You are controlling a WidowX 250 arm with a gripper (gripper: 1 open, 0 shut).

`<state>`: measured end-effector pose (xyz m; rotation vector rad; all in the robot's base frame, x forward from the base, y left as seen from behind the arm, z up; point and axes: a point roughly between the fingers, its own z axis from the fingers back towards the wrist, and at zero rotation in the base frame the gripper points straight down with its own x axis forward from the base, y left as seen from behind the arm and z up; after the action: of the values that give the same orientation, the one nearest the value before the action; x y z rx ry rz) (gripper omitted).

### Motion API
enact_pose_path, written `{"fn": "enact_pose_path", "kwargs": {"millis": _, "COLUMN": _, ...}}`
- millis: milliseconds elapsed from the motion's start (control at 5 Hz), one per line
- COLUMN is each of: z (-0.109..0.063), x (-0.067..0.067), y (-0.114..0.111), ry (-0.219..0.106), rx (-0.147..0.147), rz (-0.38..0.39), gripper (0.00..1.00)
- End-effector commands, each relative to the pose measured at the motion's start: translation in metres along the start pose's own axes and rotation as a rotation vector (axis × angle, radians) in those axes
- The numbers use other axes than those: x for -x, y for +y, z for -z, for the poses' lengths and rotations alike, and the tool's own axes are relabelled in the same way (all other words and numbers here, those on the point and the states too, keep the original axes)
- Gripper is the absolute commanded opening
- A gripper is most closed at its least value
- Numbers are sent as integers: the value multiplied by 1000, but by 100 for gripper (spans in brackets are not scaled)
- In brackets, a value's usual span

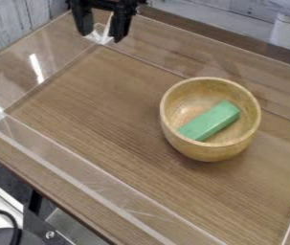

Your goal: Put the green block in the brown bowl

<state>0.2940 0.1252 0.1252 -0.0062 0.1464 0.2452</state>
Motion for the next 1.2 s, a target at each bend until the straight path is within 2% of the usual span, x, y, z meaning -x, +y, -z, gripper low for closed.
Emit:
{"fn": "enact_pose_path", "kwargs": {"millis": 0, "z": -9, "x": -11, "y": 5, "ry": -5, "rx": -10, "rz": -18, "gripper": 100}}
{"fn": "enact_pose_path", "kwargs": {"millis": 200, "z": -10, "x": -16, "y": 8, "ry": 36, "rx": 15, "rz": -53, "gripper": 100}}
{"fn": "enact_pose_path", "kwargs": {"millis": 600, "z": -8, "x": -20, "y": 17, "ry": -25, "rx": -44, "rz": 3, "gripper": 100}}
{"fn": "enact_pose_path", "kwargs": {"millis": 800, "z": -4, "x": -14, "y": 19, "ry": 4, "rx": -58, "rz": 30, "gripper": 100}}
{"fn": "enact_pose_path", "kwargs": {"millis": 1000, "z": -7, "x": -7, "y": 15, "ry": 12, "rx": -63, "rz": 83, "gripper": 100}}
